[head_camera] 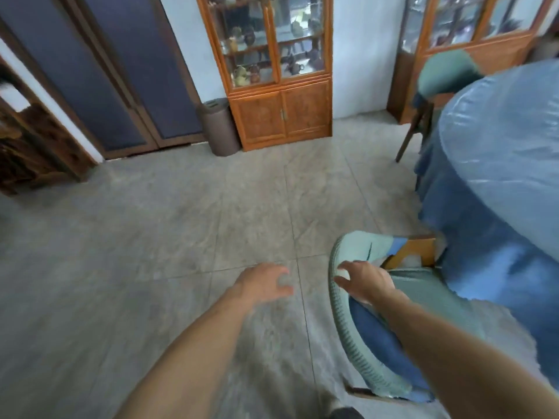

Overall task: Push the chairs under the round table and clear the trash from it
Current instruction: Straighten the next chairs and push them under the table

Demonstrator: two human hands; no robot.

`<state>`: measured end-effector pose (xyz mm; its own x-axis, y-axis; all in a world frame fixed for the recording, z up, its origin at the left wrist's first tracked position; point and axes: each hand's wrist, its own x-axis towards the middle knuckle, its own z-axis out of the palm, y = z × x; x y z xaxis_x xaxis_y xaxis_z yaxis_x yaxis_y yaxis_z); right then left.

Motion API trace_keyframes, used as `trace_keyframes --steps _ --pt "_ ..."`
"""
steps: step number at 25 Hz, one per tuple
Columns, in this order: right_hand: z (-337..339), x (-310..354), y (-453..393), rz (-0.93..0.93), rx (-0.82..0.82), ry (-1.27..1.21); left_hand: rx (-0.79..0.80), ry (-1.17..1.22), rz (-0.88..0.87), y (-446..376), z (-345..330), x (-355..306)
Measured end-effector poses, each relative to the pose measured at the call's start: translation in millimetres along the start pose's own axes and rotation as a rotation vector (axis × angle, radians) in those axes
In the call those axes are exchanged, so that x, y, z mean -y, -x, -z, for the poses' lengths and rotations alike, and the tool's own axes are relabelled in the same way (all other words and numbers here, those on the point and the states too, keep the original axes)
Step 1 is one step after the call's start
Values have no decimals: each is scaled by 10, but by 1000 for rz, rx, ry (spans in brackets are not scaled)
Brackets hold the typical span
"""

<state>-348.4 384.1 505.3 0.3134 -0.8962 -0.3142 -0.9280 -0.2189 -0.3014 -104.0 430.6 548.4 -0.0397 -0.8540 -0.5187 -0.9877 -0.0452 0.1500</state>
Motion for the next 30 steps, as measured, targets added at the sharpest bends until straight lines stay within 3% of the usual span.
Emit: trace_keyframes --steps 6,11,16,23,30 --pt "199 -875 -87 -352 -39 -143 135 -211 -345 -1142 398 -767" --pt "53 -1148 31 -661 -40 -201 195 -398 -634 -1912 477 -1179" --pt "-311 -715 -76 -863 -13 -352 227 -723 -918 -2505 503 -1144" --pt "-715 207 -153 -1064 -14 -598 273 -1000 -1222 -2943 333 -1076" --pt "-1001 606 -418 -1172 -47 -564 264 -1165 -1391 -3037 44 -1207"
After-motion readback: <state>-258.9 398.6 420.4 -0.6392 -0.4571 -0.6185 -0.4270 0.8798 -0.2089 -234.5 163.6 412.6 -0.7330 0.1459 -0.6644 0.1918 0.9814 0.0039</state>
